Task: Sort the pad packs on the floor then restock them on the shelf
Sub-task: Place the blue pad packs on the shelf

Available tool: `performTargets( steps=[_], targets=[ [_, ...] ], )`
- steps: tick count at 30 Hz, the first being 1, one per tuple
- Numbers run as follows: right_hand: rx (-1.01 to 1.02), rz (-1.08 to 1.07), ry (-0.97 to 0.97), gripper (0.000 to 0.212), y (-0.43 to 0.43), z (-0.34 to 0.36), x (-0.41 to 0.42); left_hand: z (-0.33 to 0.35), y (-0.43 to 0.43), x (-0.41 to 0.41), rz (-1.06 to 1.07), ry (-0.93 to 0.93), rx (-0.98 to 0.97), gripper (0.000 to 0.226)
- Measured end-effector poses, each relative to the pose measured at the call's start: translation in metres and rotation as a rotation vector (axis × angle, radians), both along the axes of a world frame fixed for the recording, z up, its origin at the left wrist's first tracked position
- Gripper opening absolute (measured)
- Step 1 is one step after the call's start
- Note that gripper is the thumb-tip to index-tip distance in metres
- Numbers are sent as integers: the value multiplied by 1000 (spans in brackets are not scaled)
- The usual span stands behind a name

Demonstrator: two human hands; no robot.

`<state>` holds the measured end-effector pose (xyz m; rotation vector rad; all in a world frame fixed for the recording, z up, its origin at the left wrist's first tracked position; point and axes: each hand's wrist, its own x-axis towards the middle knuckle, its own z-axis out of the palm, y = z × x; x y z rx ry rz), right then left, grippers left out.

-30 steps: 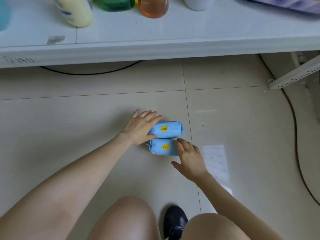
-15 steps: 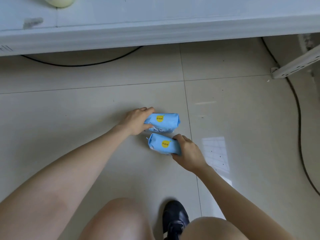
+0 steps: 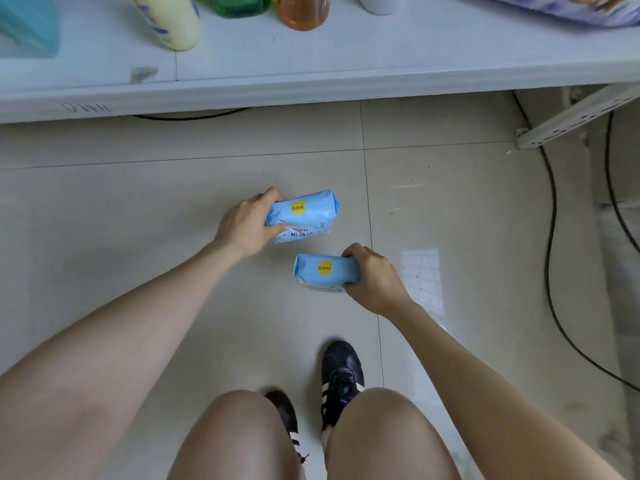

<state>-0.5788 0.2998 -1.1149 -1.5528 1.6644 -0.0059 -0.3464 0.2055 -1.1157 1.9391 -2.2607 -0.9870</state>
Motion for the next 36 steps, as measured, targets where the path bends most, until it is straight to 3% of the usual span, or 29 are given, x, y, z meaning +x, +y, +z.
performTargets(
  steps=[8, 15, 36],
  targets=[
    [12, -31, -51, 39, 6, 145, 3, 139, 19, 12, 52, 15, -21, 38],
    [-3, -18, -125, 38, 10, 297, 5, 307, 28, 23, 56, 45, -63, 37],
    [-447, 129, -222, 45, 58, 721, 56, 764, 111, 93, -13, 124, -434, 36]
  ],
)
